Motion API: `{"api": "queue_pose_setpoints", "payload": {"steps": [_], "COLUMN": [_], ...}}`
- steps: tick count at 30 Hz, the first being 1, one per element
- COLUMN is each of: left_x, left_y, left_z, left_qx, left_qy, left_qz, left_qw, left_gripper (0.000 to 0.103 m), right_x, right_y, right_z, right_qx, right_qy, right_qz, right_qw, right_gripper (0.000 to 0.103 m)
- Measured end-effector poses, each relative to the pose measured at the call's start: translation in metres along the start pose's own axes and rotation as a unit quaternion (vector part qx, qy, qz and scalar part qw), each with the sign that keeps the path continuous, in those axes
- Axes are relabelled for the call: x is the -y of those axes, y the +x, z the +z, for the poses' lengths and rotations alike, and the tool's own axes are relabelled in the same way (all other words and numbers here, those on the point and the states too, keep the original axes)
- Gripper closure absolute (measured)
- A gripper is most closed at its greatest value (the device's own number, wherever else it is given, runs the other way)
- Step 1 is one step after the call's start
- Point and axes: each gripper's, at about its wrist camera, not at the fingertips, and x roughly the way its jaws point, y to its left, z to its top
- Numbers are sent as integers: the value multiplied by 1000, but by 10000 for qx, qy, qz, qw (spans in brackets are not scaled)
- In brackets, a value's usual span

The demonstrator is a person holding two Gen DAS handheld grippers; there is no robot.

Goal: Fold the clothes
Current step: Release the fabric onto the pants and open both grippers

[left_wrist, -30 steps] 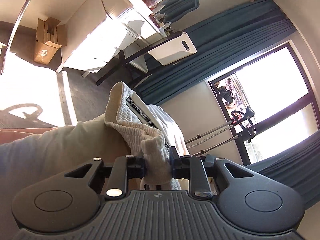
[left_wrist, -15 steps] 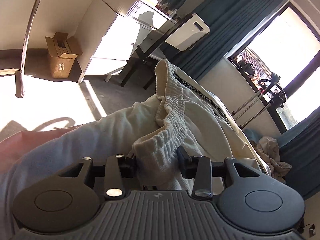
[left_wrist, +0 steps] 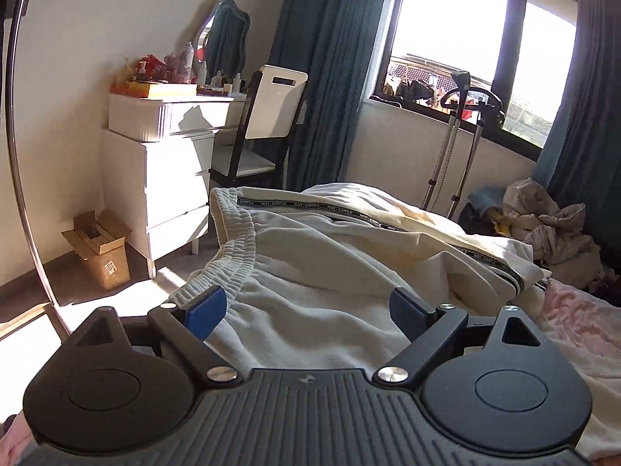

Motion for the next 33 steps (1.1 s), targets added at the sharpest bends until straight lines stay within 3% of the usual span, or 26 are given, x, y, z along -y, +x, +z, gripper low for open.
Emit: {"api": "queue_pose_setpoints", "payload": {"steps": [5, 13, 22, 25, 33], "left_x": [71, 139, 167, 161, 150], "left_y": [-8, -3, 20, 19, 18], "left_z": [-15, -40, -60, -66, -67], "left_qx": [26, -31, 55, 207, 370], "left_qy": [513, 731, 1309, 1340, 1271], "left_qz": [-544, -1161, -1213, -982, -1121], "left_qw": [9972, 9905, 9839, 9859, 9848], "left_gripper": [10, 10, 9, 8, 5], "right_x": [-56, -116, -150, -157, -181], "right_y": [-47, -99, -109, -109, -100], "right_z": [1, -26, -61, -75, -110], "right_qx": [87, -55, -481, -563, -796], "right_qy": [-715, -1471, -1797, -1887, -2060], "right_qz": [1232, 2310, 2823, 2866, 3037], "right_qw": [9898, 9618, 9411, 9376, 9268], "right_gripper": [48, 48, 48, 48, 48]}}
